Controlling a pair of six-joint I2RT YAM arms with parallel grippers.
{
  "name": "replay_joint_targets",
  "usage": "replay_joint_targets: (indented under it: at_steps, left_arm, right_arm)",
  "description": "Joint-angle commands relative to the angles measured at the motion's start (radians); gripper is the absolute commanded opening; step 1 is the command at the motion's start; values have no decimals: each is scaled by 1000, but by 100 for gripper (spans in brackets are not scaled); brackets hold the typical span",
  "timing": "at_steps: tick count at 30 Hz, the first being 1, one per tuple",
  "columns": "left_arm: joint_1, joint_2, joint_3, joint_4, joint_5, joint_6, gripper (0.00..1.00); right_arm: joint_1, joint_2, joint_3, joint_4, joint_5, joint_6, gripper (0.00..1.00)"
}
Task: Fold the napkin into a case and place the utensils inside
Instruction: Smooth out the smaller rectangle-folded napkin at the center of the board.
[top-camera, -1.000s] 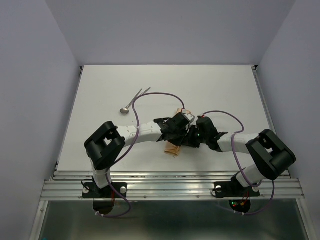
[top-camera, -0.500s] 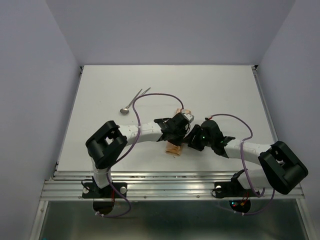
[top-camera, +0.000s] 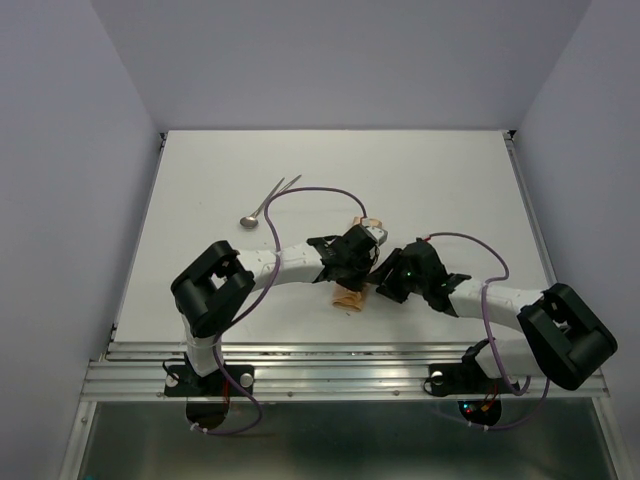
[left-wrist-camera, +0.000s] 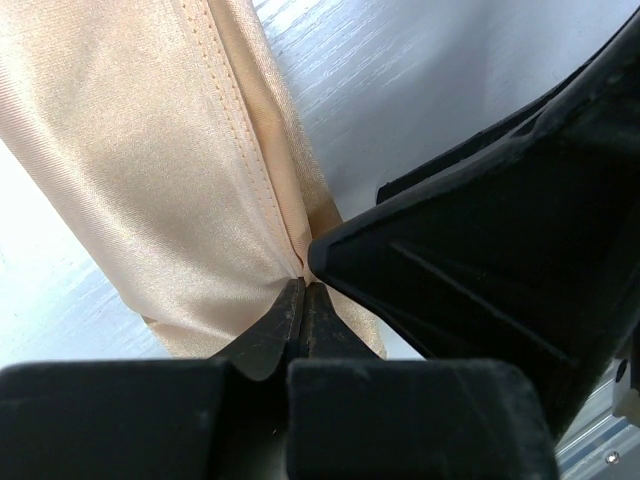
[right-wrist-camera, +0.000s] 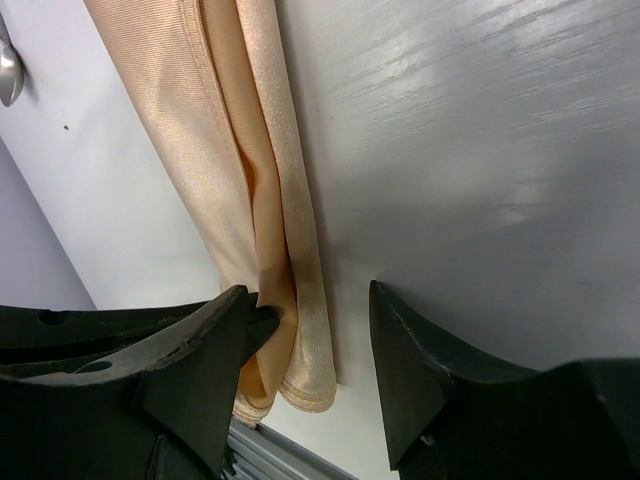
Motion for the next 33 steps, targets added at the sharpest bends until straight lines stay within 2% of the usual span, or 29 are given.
replay_joint_targets:
  at_steps: [1,15,22,33]
  left_arm:
    - [5,-22,-12,28,13,-2,0]
    - [6,-16,-12,38,25,0,0]
    - [8,-12,-2,40,27,-4,0]
    - [12,-17,7,54,43,-20,0]
  right_arm:
    - [-1,-28,-10,17,51,41,57]
    - [-1,31,10,47,54,69,56]
    - [-1,127,33,106,2,66,56]
    - [-1,169,8,135,-9,73,50]
